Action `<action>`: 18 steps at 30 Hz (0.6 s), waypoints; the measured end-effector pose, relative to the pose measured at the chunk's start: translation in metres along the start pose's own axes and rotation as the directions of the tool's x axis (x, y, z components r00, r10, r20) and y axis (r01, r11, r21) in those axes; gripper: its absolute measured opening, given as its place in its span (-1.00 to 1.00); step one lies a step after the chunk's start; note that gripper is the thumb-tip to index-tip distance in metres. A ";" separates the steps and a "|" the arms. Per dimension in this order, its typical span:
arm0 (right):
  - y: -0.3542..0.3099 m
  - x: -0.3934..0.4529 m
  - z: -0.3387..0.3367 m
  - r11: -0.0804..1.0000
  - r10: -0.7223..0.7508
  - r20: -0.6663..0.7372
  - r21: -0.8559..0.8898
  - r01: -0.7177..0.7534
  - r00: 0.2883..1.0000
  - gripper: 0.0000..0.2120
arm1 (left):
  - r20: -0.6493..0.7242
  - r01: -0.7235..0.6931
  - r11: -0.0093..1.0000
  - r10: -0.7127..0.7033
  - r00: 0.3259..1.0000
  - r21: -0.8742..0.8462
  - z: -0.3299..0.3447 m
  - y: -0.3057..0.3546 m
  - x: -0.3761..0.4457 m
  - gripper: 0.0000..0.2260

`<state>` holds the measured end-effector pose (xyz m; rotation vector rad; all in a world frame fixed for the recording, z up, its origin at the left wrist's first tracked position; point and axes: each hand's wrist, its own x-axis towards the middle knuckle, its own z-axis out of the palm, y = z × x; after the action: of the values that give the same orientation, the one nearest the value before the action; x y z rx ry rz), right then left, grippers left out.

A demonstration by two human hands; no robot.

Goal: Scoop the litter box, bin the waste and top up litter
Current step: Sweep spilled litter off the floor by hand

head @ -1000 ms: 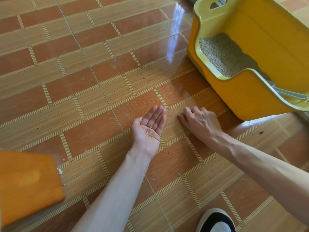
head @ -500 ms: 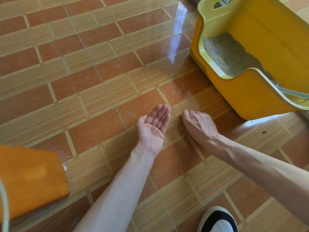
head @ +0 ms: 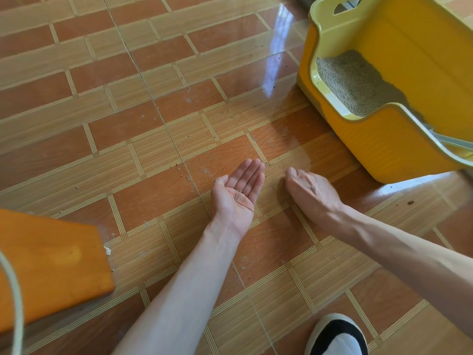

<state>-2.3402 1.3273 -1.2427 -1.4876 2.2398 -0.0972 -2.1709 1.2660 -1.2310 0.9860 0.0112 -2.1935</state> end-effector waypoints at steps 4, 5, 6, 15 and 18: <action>-0.007 -0.004 -0.006 0.999 -0.019 -0.077 0.045 0.022 0.997 -0.75 | -0.008 0.005 1.000 -0.005 1.000 -0.024 0.005 0.002 -0.003 -0.50; -0.005 -0.002 -0.004 0.998 -0.040 -0.100 0.034 0.043 0.994 -0.74 | -0.001 0.001 1.000 -0.001 1.000 -0.028 0.004 0.002 -0.001 -0.50; -0.006 -0.001 -0.005 0.997 -0.074 -0.136 0.023 0.077 0.988 -0.71 | -0.007 -0.009 1.000 0.009 1.000 -0.025 0.005 0.002 -0.002 -0.50; -0.020 0.028 -0.031 0.942 -0.154 -0.420 0.211 0.261 0.894 -0.67 | -0.023 -0.030 0.999 0.029 0.999 -0.033 0.021 0.005 0.005 -0.52; -0.026 0.036 -0.038 0.918 -0.113 -0.425 0.300 0.258 0.898 -0.65 | -0.039 -0.028 0.999 0.027 0.999 -0.015 0.029 0.010 0.007 -0.53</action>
<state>-2.3449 1.2778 -1.2121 -1.5818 2.2080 -0.8933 -2.1873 1.2461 -1.2123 1.0143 0.0329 -2.1459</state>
